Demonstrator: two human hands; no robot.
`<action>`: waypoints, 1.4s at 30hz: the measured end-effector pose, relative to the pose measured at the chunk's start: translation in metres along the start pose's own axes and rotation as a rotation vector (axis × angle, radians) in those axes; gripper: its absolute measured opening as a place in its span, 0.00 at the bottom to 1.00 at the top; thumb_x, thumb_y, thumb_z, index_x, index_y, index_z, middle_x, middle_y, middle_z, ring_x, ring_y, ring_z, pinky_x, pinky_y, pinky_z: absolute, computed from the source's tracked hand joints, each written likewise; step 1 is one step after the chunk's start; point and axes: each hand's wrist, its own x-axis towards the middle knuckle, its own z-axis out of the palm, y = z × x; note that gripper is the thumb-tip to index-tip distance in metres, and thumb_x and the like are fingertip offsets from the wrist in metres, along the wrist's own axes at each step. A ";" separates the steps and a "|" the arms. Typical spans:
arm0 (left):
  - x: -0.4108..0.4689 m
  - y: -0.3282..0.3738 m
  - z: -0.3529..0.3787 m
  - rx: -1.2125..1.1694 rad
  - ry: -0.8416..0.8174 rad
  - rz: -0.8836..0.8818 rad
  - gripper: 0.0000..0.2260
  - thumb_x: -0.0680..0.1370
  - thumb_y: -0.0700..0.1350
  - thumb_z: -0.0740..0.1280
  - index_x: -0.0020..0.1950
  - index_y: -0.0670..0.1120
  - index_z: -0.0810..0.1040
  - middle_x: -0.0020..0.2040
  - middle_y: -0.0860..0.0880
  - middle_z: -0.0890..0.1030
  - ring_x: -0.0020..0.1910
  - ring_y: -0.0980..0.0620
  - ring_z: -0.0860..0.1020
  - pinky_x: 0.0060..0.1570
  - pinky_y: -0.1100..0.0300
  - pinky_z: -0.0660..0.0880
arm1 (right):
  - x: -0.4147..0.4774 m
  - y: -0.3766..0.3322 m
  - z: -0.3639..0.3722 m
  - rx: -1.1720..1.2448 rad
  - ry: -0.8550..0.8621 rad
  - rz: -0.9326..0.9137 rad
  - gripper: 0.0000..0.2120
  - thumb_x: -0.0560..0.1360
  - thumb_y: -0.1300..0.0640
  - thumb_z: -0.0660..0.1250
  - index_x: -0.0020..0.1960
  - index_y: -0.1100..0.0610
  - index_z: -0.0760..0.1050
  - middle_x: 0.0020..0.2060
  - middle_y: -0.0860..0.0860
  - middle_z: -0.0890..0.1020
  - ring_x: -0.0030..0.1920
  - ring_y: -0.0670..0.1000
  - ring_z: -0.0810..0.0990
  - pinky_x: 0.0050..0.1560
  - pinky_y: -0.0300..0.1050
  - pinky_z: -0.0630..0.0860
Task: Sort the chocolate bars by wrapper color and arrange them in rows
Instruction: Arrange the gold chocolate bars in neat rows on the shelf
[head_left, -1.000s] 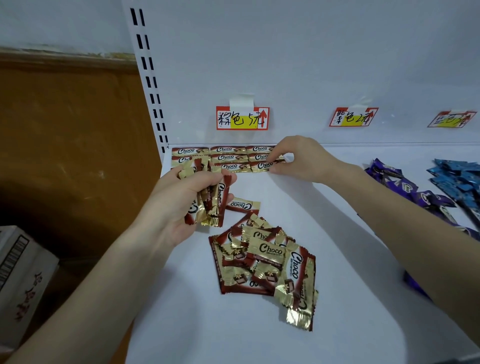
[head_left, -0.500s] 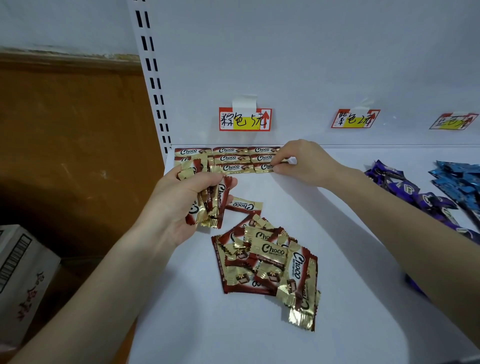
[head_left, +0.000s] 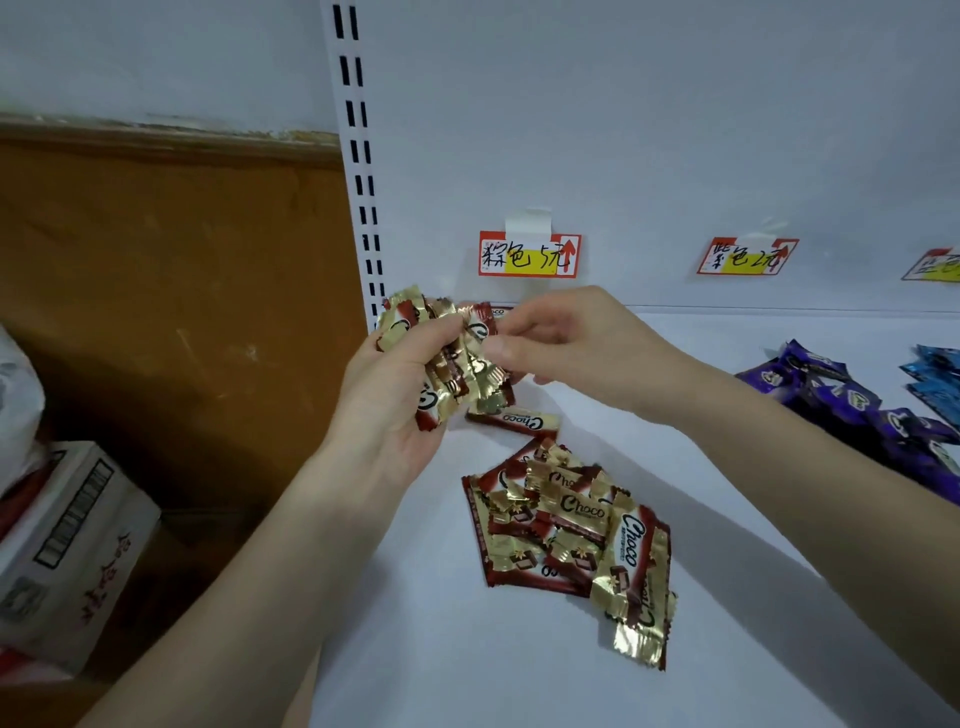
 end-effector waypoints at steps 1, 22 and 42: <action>-0.001 0.002 -0.002 -0.002 -0.008 0.008 0.05 0.74 0.34 0.67 0.48 0.41 0.77 0.36 0.45 0.84 0.33 0.50 0.83 0.30 0.61 0.79 | 0.000 -0.001 0.004 0.003 -0.003 0.003 0.03 0.73 0.55 0.68 0.43 0.55 0.78 0.34 0.43 0.81 0.35 0.38 0.80 0.35 0.31 0.74; -0.012 0.019 -0.049 0.211 0.065 0.177 0.06 0.73 0.37 0.71 0.45 0.46 0.77 0.31 0.50 0.82 0.30 0.56 0.81 0.29 0.62 0.78 | 0.021 -0.013 0.031 -0.330 0.049 -0.316 0.08 0.69 0.56 0.73 0.48 0.51 0.79 0.40 0.42 0.79 0.42 0.41 0.77 0.42 0.31 0.71; -0.004 0.019 -0.065 0.203 0.175 0.085 0.05 0.75 0.36 0.67 0.42 0.44 0.76 0.41 0.47 0.84 0.42 0.49 0.83 0.41 0.55 0.81 | 0.048 0.029 0.045 -0.634 -0.060 -0.345 0.06 0.73 0.59 0.69 0.47 0.60 0.82 0.45 0.54 0.83 0.47 0.53 0.78 0.50 0.53 0.73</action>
